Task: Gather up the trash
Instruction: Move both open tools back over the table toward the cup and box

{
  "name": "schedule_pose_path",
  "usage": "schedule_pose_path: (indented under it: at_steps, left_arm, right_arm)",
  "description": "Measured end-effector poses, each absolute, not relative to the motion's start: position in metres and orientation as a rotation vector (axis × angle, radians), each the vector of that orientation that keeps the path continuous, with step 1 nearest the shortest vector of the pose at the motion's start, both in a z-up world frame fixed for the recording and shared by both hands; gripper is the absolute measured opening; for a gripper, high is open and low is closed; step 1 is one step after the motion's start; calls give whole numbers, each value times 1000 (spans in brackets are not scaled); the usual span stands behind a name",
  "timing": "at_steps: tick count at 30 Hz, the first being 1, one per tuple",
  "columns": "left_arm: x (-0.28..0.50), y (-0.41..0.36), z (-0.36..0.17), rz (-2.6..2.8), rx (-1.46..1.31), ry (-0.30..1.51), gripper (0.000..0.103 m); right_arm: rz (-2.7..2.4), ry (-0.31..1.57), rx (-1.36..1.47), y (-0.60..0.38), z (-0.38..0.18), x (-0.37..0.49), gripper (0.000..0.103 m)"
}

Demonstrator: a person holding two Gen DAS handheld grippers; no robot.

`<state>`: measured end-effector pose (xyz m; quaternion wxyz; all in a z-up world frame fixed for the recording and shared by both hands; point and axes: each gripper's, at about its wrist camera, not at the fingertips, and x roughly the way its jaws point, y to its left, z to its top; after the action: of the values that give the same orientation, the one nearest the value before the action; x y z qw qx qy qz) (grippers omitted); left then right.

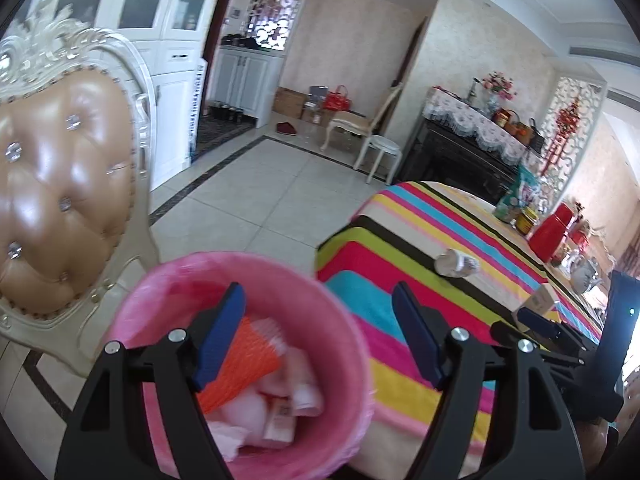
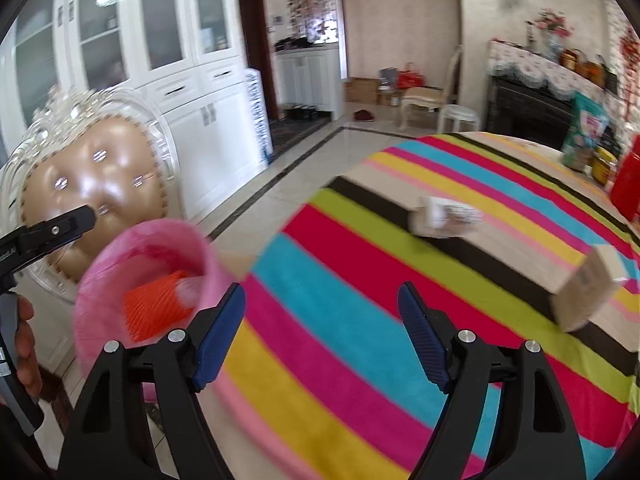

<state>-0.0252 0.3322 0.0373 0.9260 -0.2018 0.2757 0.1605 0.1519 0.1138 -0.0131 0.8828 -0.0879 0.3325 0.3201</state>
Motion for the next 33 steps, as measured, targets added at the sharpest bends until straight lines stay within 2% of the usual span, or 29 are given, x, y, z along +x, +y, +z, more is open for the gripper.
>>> schedule_pose_path:
  at_steps: [3,15,21,28,33]
  left_arm:
    - [-4,313,41,293,-401,566,73]
    - [79,246,48,195,-342,582,74]
    - [124,218,48,170,-303,593,78]
    - [176,192,39,150,-281,613,88]
    - [218,176,24,147,-275,637,90]
  right_arm:
    - [608,670,-169,85,-9,166,79]
    - [367,564,-103,-30,7,232,84]
    - [316,576,-69,-60,-4,272,85]
    - [318,627,-85,-77,-22,307,85]
    - [330,694,-94,-82,-43,324,85]
